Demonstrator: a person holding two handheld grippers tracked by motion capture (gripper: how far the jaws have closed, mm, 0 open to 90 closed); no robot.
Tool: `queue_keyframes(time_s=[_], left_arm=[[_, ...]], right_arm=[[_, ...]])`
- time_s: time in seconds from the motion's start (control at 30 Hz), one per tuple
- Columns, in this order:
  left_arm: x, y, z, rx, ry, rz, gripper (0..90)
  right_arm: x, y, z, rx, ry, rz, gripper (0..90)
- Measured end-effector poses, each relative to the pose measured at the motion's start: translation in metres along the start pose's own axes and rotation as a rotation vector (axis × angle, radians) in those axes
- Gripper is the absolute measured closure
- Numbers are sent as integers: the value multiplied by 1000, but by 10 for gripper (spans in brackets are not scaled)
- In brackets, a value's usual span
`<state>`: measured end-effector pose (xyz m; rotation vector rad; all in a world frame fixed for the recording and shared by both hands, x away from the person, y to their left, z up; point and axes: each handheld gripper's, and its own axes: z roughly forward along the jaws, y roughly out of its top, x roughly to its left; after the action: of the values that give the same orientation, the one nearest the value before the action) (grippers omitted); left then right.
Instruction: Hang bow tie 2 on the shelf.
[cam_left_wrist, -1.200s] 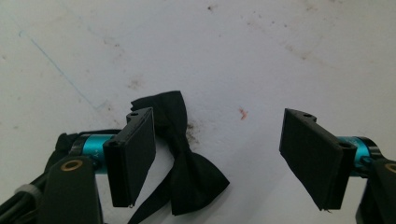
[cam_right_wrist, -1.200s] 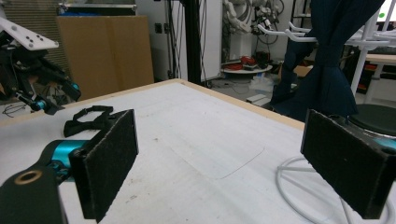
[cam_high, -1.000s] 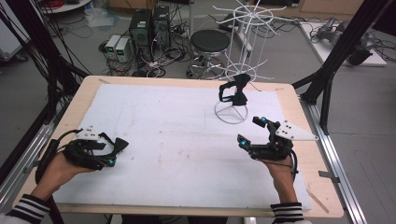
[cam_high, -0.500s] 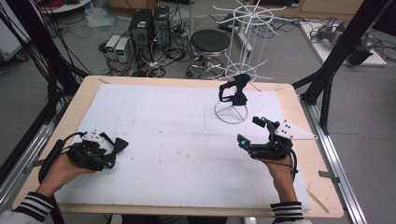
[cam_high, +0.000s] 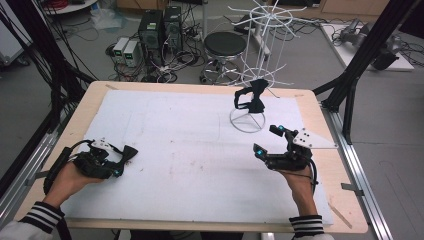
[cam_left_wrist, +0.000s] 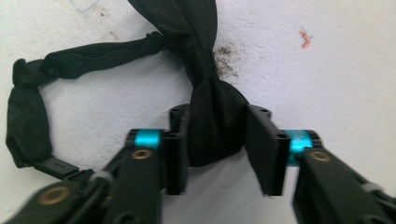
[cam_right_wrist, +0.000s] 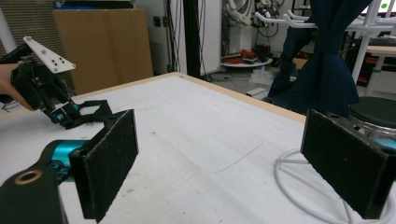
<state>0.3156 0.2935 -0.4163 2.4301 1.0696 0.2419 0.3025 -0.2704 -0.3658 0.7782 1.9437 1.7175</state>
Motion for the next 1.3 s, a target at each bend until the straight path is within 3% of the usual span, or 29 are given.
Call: queue_keyframes(time_s=[0.1,0.17,0.47,0.97,1.3], left_arm=[[-2,0,0,-11,-5,13,787],[-3,0,0,-9,-6,12,807],[-1,1,-3,-50,-21,27,819],[-8,14,-13,-230,-98,69,829],[-18,27,-14,-322,-140,117,829]], right_arm=[[0,0,1,1,1,1,105],[0,-1,2,7,3,9,105],[0,-1,5,12,10,2,105],[3,1,7,16,38,0,104],[7,6,10,25,98,12,105]])
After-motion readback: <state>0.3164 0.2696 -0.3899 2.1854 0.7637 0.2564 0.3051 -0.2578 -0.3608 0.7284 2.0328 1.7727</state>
